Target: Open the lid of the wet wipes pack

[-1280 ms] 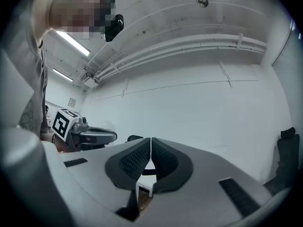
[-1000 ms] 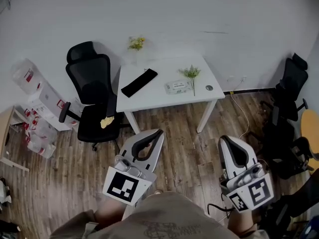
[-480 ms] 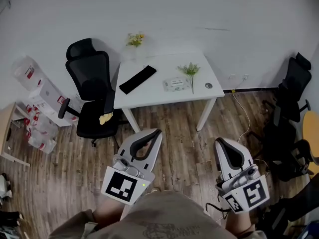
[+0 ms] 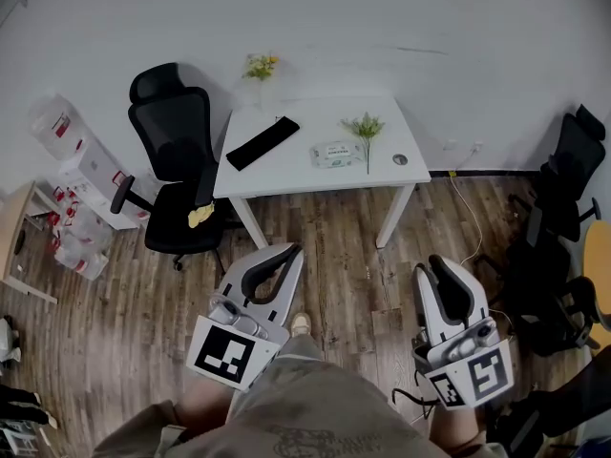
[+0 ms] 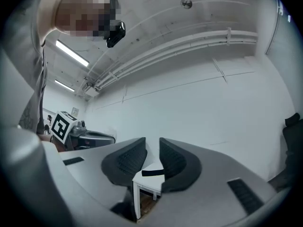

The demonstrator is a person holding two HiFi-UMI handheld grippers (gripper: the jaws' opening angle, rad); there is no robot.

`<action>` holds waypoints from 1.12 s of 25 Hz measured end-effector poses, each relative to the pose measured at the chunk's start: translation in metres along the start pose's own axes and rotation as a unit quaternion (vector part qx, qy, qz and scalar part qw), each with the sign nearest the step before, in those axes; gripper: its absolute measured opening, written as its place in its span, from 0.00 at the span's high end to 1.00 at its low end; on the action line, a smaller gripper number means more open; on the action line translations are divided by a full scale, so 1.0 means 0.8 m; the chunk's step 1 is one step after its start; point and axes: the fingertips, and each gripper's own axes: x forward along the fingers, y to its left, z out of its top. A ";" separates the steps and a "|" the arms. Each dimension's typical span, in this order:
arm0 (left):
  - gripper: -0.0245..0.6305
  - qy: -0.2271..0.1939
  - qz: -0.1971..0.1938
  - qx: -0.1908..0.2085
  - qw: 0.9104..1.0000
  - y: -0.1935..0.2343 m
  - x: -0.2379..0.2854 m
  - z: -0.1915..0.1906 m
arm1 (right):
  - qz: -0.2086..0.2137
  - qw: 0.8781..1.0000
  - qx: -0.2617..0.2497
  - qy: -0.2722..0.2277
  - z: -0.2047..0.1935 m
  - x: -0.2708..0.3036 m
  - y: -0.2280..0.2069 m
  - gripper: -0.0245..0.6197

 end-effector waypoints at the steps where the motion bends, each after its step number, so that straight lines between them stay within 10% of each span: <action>1: 0.94 0.002 0.000 0.001 1.000 0.000 0.003 -0.003 | 0.005 1.000 0.002 0.000 -0.002 0.000 -0.003 0.78; 28: 0.94 0.032 -0.031 -0.020 0.999 0.177 0.198 -0.083 | -0.008 0.995 0.004 0.098 -0.117 0.235 -0.112 0.72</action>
